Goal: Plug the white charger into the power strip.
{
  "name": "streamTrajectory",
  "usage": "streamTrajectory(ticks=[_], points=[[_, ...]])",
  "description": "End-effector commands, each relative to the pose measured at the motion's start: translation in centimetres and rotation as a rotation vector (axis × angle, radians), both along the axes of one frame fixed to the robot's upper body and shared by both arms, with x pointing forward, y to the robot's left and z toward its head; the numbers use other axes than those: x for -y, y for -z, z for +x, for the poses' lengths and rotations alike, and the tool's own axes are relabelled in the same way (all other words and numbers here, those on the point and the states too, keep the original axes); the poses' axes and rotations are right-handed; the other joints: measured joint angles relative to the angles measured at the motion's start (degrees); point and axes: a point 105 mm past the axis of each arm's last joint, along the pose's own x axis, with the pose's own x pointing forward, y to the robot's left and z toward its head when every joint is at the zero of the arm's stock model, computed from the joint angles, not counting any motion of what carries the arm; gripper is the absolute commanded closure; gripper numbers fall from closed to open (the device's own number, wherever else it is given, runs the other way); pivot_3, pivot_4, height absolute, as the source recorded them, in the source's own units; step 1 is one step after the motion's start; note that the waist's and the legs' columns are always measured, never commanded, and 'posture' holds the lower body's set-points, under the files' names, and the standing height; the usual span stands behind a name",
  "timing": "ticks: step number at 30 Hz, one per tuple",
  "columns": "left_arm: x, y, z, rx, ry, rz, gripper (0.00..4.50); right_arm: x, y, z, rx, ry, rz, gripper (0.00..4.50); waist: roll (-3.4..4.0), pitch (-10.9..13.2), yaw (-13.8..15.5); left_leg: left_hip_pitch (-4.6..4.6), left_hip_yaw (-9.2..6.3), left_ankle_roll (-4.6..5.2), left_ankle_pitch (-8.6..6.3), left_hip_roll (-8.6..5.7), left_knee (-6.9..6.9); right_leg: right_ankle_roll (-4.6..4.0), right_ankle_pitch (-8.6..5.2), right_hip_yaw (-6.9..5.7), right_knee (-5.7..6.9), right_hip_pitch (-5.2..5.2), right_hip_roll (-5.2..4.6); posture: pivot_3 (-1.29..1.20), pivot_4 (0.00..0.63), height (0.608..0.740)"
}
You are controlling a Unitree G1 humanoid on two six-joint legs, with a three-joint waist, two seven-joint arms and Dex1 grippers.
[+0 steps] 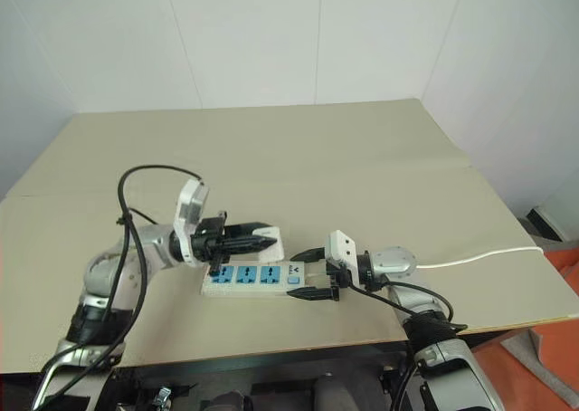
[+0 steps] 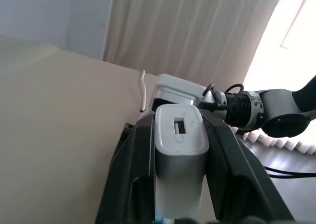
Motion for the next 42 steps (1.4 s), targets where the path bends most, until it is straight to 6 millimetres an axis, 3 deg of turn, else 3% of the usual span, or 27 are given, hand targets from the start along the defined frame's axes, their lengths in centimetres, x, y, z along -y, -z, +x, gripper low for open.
streamTrajectory(ticks=[1,10,20,42], points=[[0.1,-0.1,-0.9,0.088,0.037,0.008,3.49,0.5,1.8,0.0,-0.036,0.047,-0.061,1.12,-0.01,0.0,0.0,0.03,0.01,0.0,0.0,0.0,0.0,0.01,-0.01,0.0,-0.03,0.05,0.0,0.0,0.15,0.74],[-0.4,2.2,-0.8,0.128,0.103,0.095,3.49,0.6,1.9,-0.3,-0.046,0.041,-0.076,1.12,-0.03,-0.1,0.0,0.06,0.02,0.0,0.0,0.01,-0.08,0.03,-0.03,0.0,-0.14,0.09,0.01,0.0,0.15,0.74],[-0.5,2.9,1.2,0.155,0.122,0.119,3.49,0.5,2.0,-0.5,-0.049,0.036,-0.084,1.12,-0.05,-0.1,0.1,0.03,0.02,0.0,0.0,0.02,-0.16,0.03,-0.03,-0.02,-0.31,0.1,0.01,0.0,0.15,0.74],[0.1,5.2,2.1,0.161,0.165,0.154,3.49,0.4,2.3,-0.9,-0.053,0.034,-0.091,1.12,-0.06,-0.2,0.1,0.11,-0.04,0.0,0.0,0.02,-0.2,0.06,-0.04,-0.09,-0.46,0.32,0.02,0.0,0.15,0.74]])
